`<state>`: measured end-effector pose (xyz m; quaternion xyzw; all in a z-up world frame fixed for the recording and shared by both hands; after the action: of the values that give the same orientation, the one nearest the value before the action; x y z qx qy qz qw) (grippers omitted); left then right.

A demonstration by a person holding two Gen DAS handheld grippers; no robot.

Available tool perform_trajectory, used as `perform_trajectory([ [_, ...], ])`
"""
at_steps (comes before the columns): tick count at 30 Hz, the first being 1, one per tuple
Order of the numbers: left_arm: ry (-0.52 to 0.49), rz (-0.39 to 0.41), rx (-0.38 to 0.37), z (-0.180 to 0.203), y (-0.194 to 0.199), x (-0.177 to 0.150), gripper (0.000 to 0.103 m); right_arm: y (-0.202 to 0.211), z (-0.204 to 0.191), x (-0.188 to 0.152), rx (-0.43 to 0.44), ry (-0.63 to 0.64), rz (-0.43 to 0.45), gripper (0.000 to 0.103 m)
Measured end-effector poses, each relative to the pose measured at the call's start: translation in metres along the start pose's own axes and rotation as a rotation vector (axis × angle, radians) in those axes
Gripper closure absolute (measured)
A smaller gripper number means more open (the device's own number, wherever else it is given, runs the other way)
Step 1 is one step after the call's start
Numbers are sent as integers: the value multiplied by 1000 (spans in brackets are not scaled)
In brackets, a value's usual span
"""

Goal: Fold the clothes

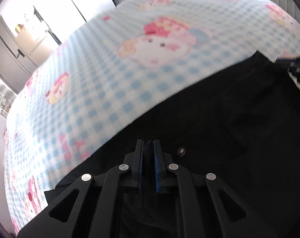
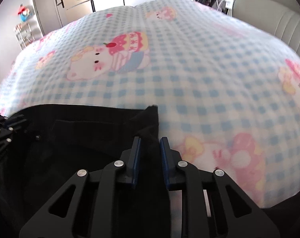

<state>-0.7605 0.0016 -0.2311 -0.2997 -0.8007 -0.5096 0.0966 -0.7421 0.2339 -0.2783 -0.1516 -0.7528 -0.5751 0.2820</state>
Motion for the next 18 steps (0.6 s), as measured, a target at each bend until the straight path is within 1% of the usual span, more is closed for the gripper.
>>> perform_trajectory([
  [2, 9, -57, -15, -8, -7, -10, 88, -9, -1, 5, -26, 1, 0, 84],
  [3, -1, -94, -78, -7, -11, -14, 86, -13, -1, 7, -35, -3, -6, 80],
  [4, -11, -131, -141, -6, -14, -17, 77, -15, 2, 6, -36, -11, -25, 73],
  [5, -21, -163, -202, -5, -16, -21, 70, -17, 4, 5, -37, -18, -44, 71],
  [6, -25, -163, -256, -2, -12, -21, 67, -22, 5, 3, -26, -20, -61, 71],
  [7, -30, -164, -311, 0, -8, -22, 62, -27, 6, 1, -15, -22, -79, 70],
  [8, -29, -162, -360, 2, -4, -22, 60, -32, 8, -1, -4, -24, -97, 71],
  [12, 93, -75, -470, -5, 10, -9, 58, -32, 8, -4, 7, -24, -101, 70],
  [14, 169, -49, -520, -10, 11, 0, 53, -33, 9, -5, 13, -25, -103, 70],
  [15, 200, -57, -549, -10, 9, 3, 51, -33, 9, -6, 16, -25, -104, 70],
  [16, 214, -92, -563, -7, 1, 4, 41, -33, 9, -7, 18, -25, -105, 70],
  [17, 223, -126, -565, -3, -8, 5, 33, -33, 10, -8, 21, -25, -106, 70],
  [18, 202, -161, -505, 4, -18, 6, 33, -33, 10, -8, 24, -26, -108, 70],
])
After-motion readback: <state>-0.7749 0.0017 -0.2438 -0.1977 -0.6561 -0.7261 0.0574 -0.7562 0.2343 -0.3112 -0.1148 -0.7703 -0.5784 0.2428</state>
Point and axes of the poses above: each gripper's, at about its wrist camera, not at the fingertips, and y roughly against the way its jaws point, z to its right, x to its top, the point moved 4 cm from there along -y, roughly the way its jaws point, and after that the axes turned 12 degrees about x, right-handed, at the moved point
